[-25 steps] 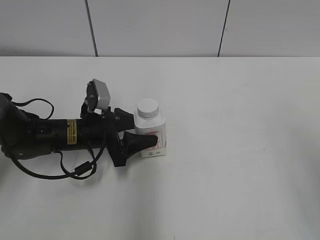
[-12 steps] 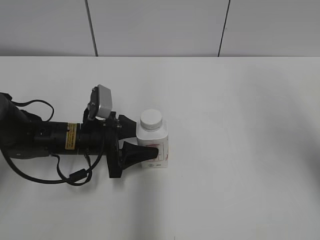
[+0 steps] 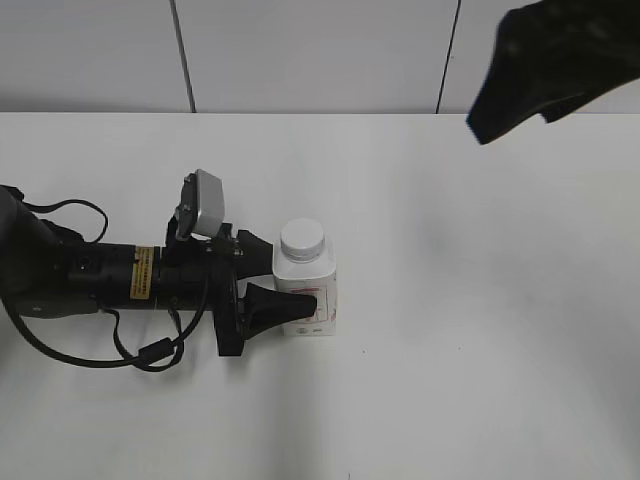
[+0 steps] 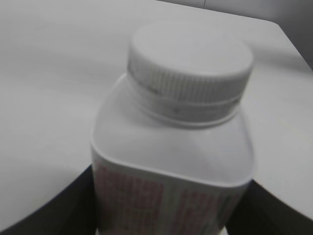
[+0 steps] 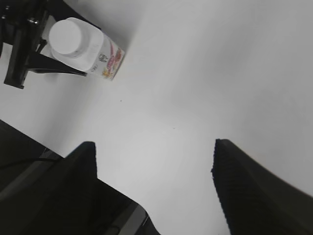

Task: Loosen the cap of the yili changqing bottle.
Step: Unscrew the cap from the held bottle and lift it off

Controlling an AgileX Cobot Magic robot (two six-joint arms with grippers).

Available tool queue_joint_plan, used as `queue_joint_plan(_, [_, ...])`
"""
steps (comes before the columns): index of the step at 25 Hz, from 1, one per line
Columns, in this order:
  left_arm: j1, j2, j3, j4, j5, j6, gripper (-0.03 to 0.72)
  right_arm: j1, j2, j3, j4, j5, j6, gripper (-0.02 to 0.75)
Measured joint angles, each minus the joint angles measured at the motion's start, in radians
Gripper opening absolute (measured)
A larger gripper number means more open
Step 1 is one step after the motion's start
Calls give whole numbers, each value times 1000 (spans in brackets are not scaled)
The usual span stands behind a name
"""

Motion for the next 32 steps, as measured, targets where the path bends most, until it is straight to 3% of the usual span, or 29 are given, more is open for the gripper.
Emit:
queue_joint_plan(7, [0,0,0,13,-1,0,439,165,177,-103,-67,0,4,582])
queue_joint_plan(16, [0,0,-2,26,-3,0,436,283,373,-242,-98,4,89,582])
queue_joint_plan(24, [0,0,-5,30,5,0,436,300,490,-286,-90,4,357,582])
queue_joint_plan(32, [0,-1,-5,31,8,0,436,300,555,-334,-88,4,472,582])
